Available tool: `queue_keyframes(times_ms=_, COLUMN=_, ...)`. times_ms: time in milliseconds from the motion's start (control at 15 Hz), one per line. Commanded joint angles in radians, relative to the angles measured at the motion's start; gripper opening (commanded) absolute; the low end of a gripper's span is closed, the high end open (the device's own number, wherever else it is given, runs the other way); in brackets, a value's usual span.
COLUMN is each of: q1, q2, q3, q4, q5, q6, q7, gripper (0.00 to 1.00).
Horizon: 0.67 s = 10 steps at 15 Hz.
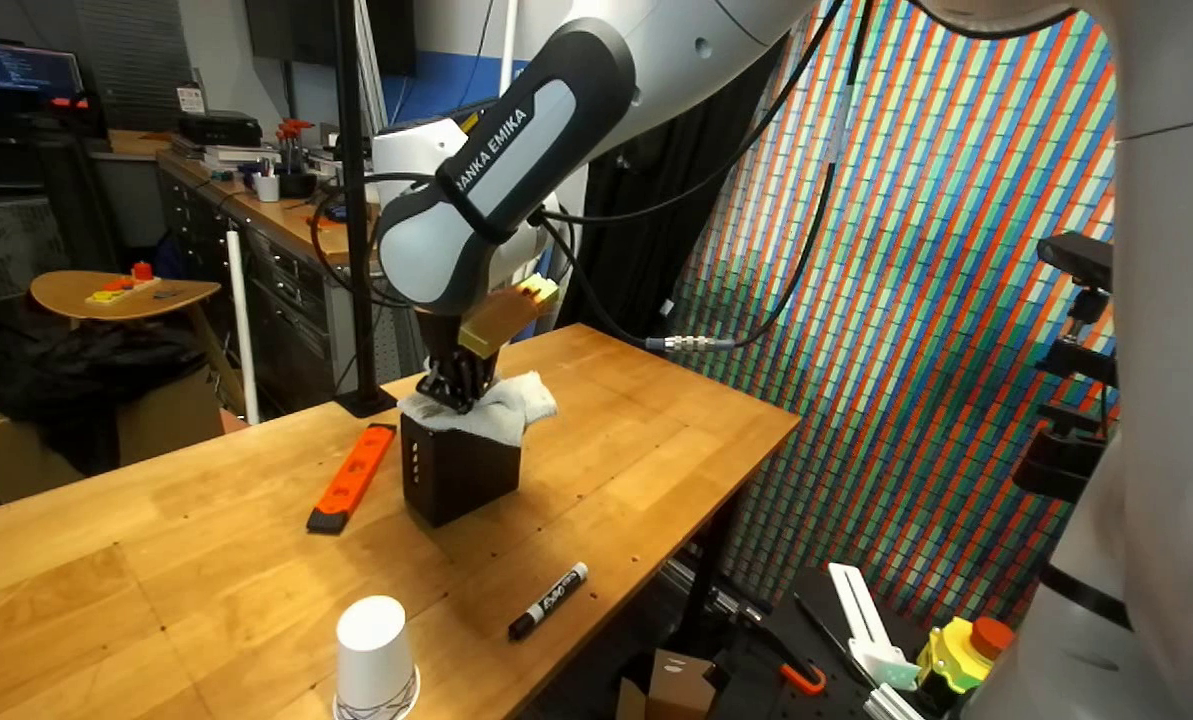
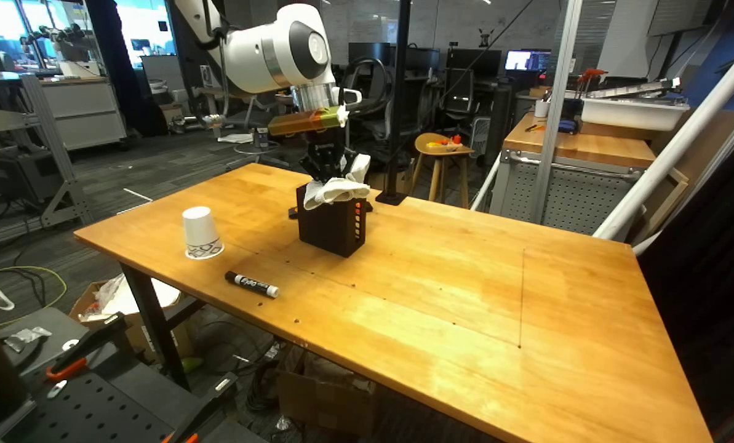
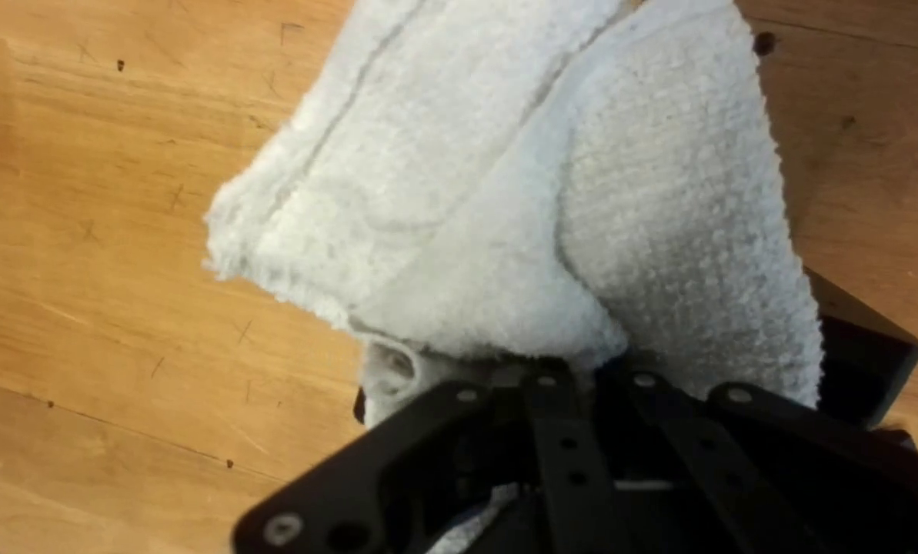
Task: Pick up the cloth from the table and put it in the box
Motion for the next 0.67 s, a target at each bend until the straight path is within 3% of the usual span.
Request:
queue_keyframes(times_ms=0, q1=0.010, q2=0.083, q3=0.011, q4=0.018, q5=0.040, q6=-0.012, q7=-0.022, gripper=0.03)
queue_keyframes(times_ms=600, q1=-0.009, q2=0.143, q3=0.031, q4=0.030, q5=0.126, q6=-0.048, q7=-0.091, gripper=0.03)
